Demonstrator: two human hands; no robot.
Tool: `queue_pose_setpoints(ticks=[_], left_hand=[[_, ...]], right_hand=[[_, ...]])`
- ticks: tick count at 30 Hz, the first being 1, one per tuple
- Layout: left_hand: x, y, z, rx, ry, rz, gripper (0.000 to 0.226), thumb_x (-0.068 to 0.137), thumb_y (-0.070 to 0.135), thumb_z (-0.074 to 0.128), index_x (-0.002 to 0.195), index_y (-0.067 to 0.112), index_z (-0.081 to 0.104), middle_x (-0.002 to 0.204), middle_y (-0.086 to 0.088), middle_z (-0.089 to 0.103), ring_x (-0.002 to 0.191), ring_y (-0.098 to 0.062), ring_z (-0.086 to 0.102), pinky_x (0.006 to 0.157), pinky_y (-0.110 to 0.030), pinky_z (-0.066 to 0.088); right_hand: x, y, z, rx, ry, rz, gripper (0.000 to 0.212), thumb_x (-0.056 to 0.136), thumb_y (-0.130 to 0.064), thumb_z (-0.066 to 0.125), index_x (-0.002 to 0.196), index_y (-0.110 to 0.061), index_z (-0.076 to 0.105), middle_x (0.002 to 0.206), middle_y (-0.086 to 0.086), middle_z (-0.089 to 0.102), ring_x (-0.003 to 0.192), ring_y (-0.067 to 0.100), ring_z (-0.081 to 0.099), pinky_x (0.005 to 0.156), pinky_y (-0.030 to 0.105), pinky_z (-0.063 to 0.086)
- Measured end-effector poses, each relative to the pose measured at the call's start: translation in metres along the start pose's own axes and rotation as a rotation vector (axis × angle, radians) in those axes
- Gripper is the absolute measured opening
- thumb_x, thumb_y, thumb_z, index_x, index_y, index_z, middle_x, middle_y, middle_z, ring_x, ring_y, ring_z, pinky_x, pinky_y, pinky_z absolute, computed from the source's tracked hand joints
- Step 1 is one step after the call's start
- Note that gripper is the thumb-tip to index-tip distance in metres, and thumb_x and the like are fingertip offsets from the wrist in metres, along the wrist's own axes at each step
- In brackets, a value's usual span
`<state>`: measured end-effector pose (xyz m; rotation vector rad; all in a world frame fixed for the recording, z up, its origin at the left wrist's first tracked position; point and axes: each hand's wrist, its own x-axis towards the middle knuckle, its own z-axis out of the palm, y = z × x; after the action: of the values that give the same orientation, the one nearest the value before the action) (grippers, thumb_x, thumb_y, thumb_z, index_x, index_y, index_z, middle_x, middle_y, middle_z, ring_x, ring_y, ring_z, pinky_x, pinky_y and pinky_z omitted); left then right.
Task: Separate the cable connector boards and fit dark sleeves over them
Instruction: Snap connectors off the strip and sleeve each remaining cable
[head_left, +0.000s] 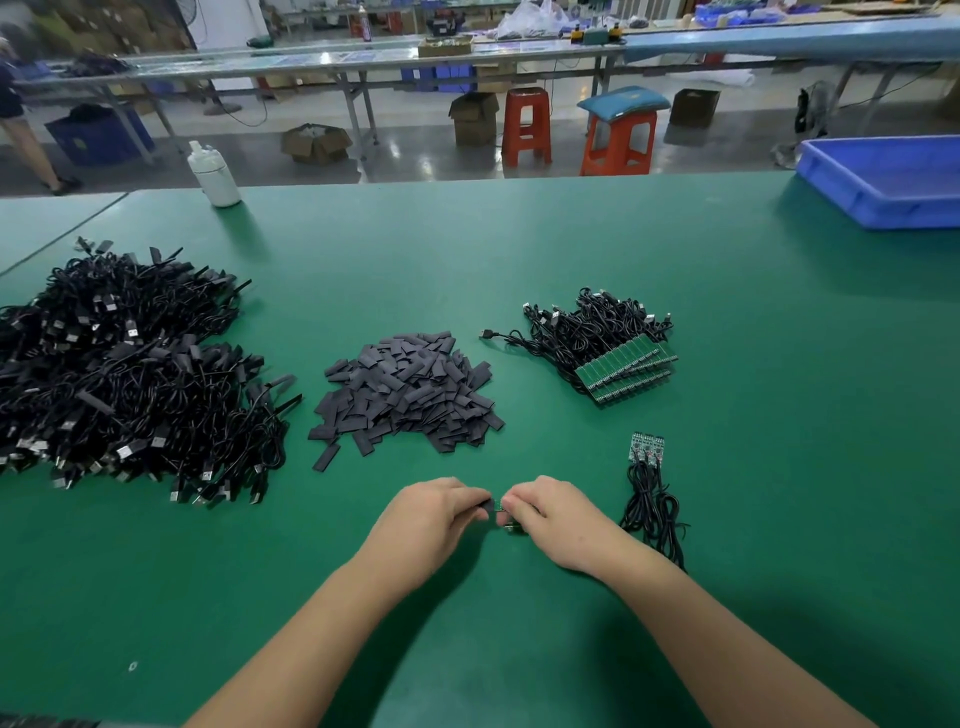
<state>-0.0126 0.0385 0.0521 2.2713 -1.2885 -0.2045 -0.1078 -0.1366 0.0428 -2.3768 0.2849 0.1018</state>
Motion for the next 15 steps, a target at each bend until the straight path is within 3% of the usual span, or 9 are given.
queue_pose_setpoints(ticks=[2,4,7,9,11,15], left_hand=[[0.0033,-0.0005,-0.0017,-0.013,-0.075,-0.076,0.017,0.097,0.026,0.059,0.105,0.023,0.074,0.088,0.001,0.071,0.080,-0.016,0.063,0.076,-0.029,0.049],[0.0061,-0.0022,-0.0025,-0.130,-0.135,-0.192,0.017,0.096,0.027,0.060,0.089,0.028,0.075,0.074,0.008,0.071,0.061,-0.008,0.055,0.065,-0.025,0.046],[0.0070,-0.0042,-0.0055,-0.300,-0.135,-0.280,0.030,0.096,0.027,0.059,0.070,0.037,0.071,0.056,0.014,0.063,0.045,-0.004,0.038,0.050,-0.025,0.036],[0.0056,-0.0014,-0.0077,-0.313,-0.131,-0.237,0.022,0.096,0.026,0.060,0.085,0.039,0.075,0.070,0.016,0.070,0.054,0.000,0.051,0.057,-0.020,0.044],[0.0036,0.0007,-0.0087,-0.169,-0.095,-0.119,0.018,0.094,0.026,0.063,0.109,0.029,0.073,0.096,0.011,0.072,0.085,-0.004,0.064,0.081,-0.023,0.050],[0.0009,0.0036,-0.0088,0.120,-0.018,0.052,0.025,0.099,0.027,0.056,0.121,0.024,0.066,0.107,0.006,0.068,0.097,-0.018,0.064,0.083,-0.032,0.050]], right_hand=[[0.0009,-0.0009,0.0000,-0.037,-0.041,0.008,0.032,0.104,-0.035,0.040,0.093,-0.026,0.070,0.069,-0.012,0.058,0.070,0.003,0.054,0.068,0.027,0.043],[0.0017,-0.0021,-0.0014,-0.089,-0.055,-0.034,0.031,0.104,-0.037,0.039,0.100,-0.023,0.066,0.090,0.000,0.063,0.090,0.020,0.057,0.082,0.037,0.047],[0.0030,-0.0040,-0.0010,-0.133,-0.069,-0.107,0.022,0.100,-0.035,0.048,0.093,-0.020,0.062,0.087,-0.004,0.062,0.088,0.019,0.056,0.079,0.039,0.047],[0.0034,-0.0026,-0.0005,-0.088,-0.098,-0.064,0.019,0.099,-0.034,0.050,0.086,-0.024,0.059,0.076,-0.009,0.059,0.076,0.011,0.056,0.068,0.031,0.045],[0.0036,-0.0020,-0.0010,0.053,-0.135,0.024,0.018,0.100,-0.031,0.051,0.087,-0.025,0.061,0.070,-0.009,0.057,0.062,0.006,0.052,0.059,0.024,0.040],[0.0034,-0.0068,-0.0053,0.245,-0.175,0.065,0.020,0.100,-0.025,0.051,0.087,-0.024,0.066,0.079,0.003,0.055,0.070,0.015,0.050,0.066,0.030,0.042]])
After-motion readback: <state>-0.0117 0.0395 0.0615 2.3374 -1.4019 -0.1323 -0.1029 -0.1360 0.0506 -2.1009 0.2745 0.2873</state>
